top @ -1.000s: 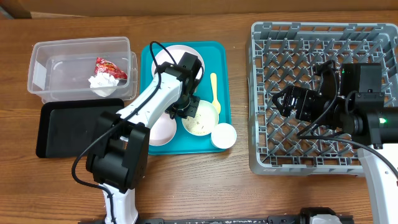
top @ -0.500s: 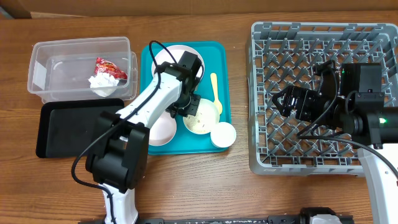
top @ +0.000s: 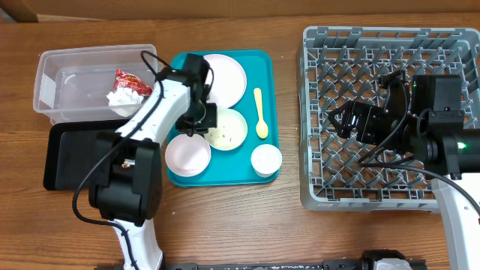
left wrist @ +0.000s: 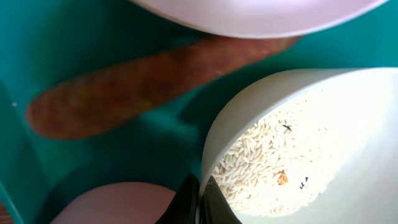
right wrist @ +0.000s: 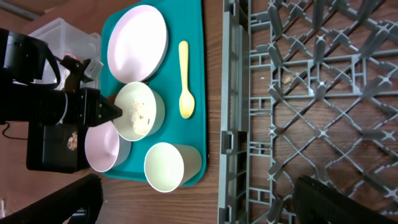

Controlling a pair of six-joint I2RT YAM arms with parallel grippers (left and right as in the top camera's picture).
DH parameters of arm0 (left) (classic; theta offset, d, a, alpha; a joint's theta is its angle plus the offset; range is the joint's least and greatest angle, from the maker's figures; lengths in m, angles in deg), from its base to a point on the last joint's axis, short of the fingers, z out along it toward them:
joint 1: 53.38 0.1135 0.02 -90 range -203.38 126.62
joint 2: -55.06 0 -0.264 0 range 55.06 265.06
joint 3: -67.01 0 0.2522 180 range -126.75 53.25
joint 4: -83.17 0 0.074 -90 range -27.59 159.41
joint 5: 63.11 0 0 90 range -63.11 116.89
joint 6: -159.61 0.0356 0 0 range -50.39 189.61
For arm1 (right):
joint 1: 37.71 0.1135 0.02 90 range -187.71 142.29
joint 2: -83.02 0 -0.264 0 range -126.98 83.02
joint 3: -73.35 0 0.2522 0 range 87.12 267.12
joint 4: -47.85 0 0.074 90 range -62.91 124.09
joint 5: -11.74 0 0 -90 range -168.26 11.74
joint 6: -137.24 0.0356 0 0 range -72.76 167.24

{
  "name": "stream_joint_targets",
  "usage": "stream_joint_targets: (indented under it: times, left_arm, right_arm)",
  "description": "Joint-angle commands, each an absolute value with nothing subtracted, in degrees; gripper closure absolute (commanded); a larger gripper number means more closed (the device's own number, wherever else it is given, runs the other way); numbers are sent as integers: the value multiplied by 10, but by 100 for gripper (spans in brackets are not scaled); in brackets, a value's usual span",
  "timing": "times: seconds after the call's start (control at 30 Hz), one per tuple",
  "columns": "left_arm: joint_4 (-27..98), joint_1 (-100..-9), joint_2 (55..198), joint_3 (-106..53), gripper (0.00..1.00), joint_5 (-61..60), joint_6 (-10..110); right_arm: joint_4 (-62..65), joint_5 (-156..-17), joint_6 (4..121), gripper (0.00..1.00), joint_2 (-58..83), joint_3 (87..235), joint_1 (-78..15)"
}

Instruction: Sort waste into correct bins and load items into the dishwasher

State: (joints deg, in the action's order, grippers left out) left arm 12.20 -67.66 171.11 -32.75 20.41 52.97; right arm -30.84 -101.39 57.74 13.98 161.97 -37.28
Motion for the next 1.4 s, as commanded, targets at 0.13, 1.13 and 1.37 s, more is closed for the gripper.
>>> stream_joint_targets:
  times: [0.13, 1.13, 1.37]
  left_arm:
    - [120, -684, 1720, -335, 89, 195, 517]
    - [-153, -591, 1719, -783, 23, 224, 525]
    - [-168, -587, 1719, -790, 25, 226, 533]
  right_arm:
    - [-245, -1014, 604, 4, 112, 1636, -349]
    - [69, -940, 759, 44, -252, 1636, -87]
    - [69, -923, 761, 44, -264, 1636, -78]
